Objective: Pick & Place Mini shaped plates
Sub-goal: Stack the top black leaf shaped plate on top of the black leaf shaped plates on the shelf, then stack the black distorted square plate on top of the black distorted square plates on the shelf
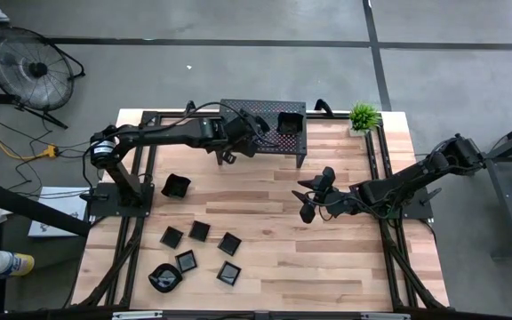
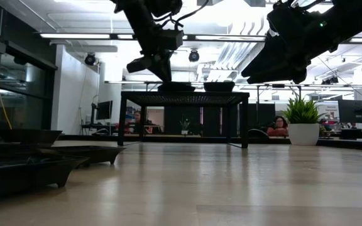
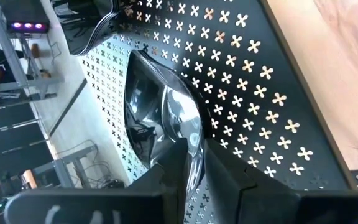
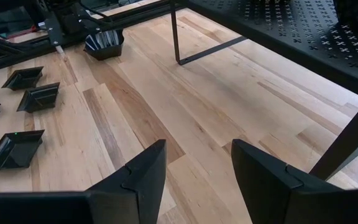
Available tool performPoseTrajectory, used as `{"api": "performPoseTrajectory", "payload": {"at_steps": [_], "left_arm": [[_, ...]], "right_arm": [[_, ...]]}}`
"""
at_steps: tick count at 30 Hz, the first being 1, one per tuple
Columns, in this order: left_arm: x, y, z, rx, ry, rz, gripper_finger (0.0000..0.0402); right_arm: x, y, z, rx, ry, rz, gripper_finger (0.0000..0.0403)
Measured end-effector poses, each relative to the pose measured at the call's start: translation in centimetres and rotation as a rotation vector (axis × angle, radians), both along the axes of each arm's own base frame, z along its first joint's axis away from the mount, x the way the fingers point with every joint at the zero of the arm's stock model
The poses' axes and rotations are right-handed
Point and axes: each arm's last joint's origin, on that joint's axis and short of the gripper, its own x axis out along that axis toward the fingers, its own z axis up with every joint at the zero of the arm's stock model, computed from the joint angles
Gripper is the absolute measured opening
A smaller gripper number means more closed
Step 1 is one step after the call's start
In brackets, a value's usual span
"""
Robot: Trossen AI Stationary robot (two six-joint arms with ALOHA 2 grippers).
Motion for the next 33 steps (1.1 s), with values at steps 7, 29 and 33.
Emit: {"api": "performPoseTrajectory", "payload": {"at_steps": [7,29,33], "left_arm": [[-0.2,-0.1,0.0,0.006,0.028,-0.016,0.0063],[-9.1,-2.9,5.1,-0.272,0.096,0.038,0.0063],[-11.2,-3.5,5.0,-0.325,0.061,0.103,0.0063]], "right_arm": [[0.0,0.0,0.0,0.001,-0.001,0.000,0.0177],[0.0,0.0,0.0,0.005,0.004,0.006,0.0177],[0.0,0.0,-0.1,0.002,0.008,0.007,0.0177]]}}
